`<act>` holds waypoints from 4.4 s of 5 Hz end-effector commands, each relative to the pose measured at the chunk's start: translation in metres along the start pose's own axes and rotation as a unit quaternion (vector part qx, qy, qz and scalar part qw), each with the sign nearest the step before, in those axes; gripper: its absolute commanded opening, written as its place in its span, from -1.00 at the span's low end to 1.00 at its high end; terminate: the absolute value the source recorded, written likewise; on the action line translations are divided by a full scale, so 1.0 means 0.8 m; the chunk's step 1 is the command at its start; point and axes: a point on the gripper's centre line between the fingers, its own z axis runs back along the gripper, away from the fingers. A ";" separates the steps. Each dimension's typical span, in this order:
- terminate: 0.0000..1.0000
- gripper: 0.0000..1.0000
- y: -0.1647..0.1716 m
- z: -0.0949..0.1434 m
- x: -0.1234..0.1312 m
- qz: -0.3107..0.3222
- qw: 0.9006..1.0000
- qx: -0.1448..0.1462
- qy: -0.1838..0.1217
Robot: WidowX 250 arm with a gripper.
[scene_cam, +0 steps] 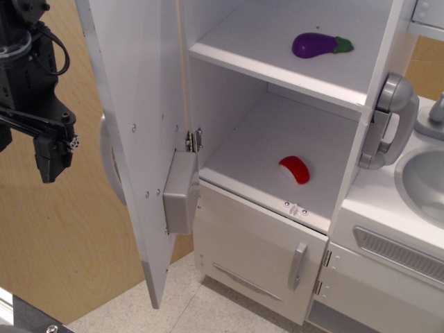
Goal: Close fridge
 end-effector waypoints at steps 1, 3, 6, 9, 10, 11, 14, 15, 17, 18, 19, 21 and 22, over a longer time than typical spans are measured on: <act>-1.00 1.00 0.000 0.000 0.000 0.000 1.000 0.000 0.000; -1.00 1.00 -0.012 0.033 0.058 0.016 1.000 -0.005 -0.022; -1.00 1.00 -0.076 0.042 0.090 -0.045 0.998 -0.002 -0.031; -1.00 1.00 -0.131 0.010 0.165 -0.013 0.999 -0.003 -0.043; -1.00 1.00 -0.129 0.006 0.184 0.005 0.998 0.002 -0.057; -1.00 1.00 -0.124 0.007 0.202 0.015 0.996 -0.012 -0.084; -1.00 1.00 -0.117 0.005 0.274 0.066 0.985 -0.042 -0.157; -1.00 1.00 -0.119 0.003 0.282 0.069 0.984 -0.043 -0.161; -1.00 1.00 -0.123 -0.003 0.299 0.076 0.978 -0.045 -0.187; -1.00 1.00 -0.123 -0.004 0.305 0.083 0.977 -0.045 -0.193; -1.00 1.00 -0.123 -0.002 0.313 0.099 0.970 -0.055 -0.213; -1.00 1.00 -0.109 0.001 0.281 0.116 0.981 -0.064 -0.145; -1.00 1.00 -0.102 -0.003 0.223 0.106 0.990 -0.049 -0.084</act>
